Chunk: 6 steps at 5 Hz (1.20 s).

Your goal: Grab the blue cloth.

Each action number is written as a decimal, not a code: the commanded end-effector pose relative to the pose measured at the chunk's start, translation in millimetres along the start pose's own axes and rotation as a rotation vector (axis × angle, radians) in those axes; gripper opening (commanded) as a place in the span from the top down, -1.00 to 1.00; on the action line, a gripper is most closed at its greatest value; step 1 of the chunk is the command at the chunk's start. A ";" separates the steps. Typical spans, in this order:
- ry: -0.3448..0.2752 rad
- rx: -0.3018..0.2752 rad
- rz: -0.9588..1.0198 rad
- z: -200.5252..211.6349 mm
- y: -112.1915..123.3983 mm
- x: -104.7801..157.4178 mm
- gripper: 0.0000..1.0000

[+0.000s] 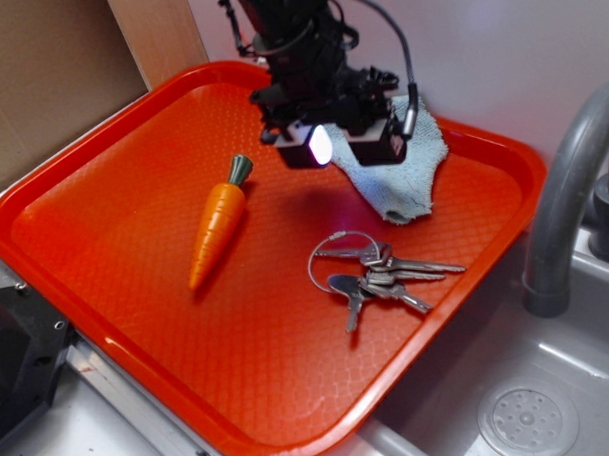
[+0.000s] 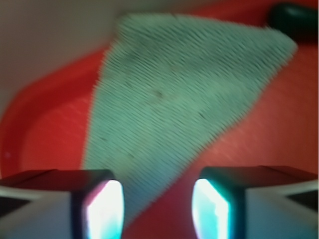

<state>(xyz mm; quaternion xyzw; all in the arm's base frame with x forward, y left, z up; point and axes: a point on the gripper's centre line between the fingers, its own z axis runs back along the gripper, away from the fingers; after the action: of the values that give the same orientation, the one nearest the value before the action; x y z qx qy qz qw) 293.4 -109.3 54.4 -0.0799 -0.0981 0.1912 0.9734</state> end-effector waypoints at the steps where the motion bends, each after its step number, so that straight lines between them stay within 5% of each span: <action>1: -0.021 -0.001 0.082 8.0 -7.4 0.1 -1.00; 5: 0.021 0.028 0.107 -36.8 -29.6 21.1 -1.00; 6: -0.013 0.016 0.140 -28.2 -27.7 25.2 1.00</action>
<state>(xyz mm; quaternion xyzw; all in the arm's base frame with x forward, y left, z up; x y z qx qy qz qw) 334.2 -128.4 21.5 -0.0780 -0.1013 0.2467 0.9606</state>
